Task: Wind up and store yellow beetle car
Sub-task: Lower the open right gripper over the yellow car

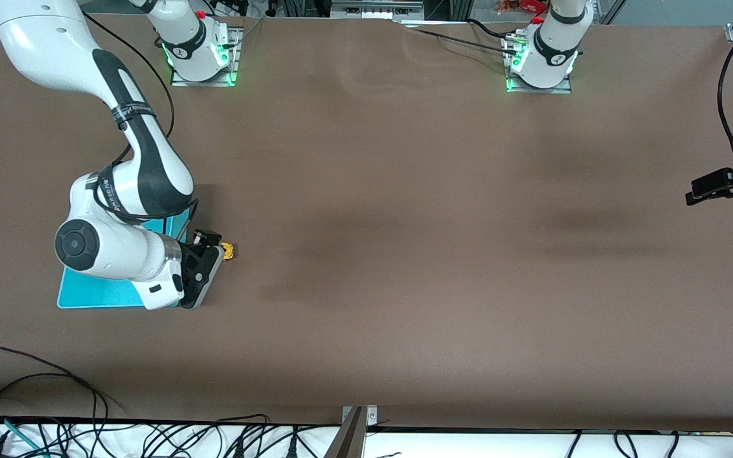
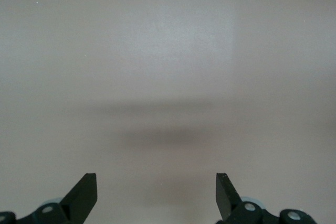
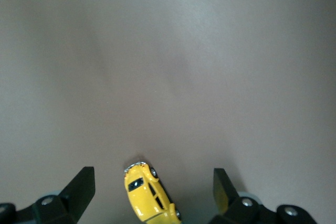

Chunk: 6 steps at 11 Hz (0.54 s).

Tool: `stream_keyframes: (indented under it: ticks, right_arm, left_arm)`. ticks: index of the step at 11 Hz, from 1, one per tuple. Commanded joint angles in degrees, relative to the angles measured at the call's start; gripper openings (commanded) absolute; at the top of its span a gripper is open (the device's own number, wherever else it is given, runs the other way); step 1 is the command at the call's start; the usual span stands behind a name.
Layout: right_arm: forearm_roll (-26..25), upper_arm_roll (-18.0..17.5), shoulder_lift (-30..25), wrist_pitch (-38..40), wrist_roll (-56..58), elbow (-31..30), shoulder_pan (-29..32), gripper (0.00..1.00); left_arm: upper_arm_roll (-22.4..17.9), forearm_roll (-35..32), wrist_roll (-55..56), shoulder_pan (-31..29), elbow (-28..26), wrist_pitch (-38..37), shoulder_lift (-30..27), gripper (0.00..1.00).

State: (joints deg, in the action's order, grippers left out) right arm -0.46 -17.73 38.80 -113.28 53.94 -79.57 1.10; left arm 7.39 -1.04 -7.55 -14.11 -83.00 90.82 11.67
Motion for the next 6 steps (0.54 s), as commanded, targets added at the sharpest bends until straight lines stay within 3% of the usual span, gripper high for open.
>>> stream_keyframes:
  ticks: [1, 6]
  right_arm:
    - [0.1, -2.7, -0.9, -4.7, 11.1, -5.4, 2.5, 1.00]
    - [0.8, -1.5, -12.2, -18.5, 18.4, -28.2, 2.5, 1.00]
  left_arm:
    - [0.1, 1.5, -1.6, -0.4, 0.4, -0.9, 0.0, 1.00]
    - [0.1, 1.5, -1.7, -0.5, 0.6, -0.9, 0.0, 1.00]
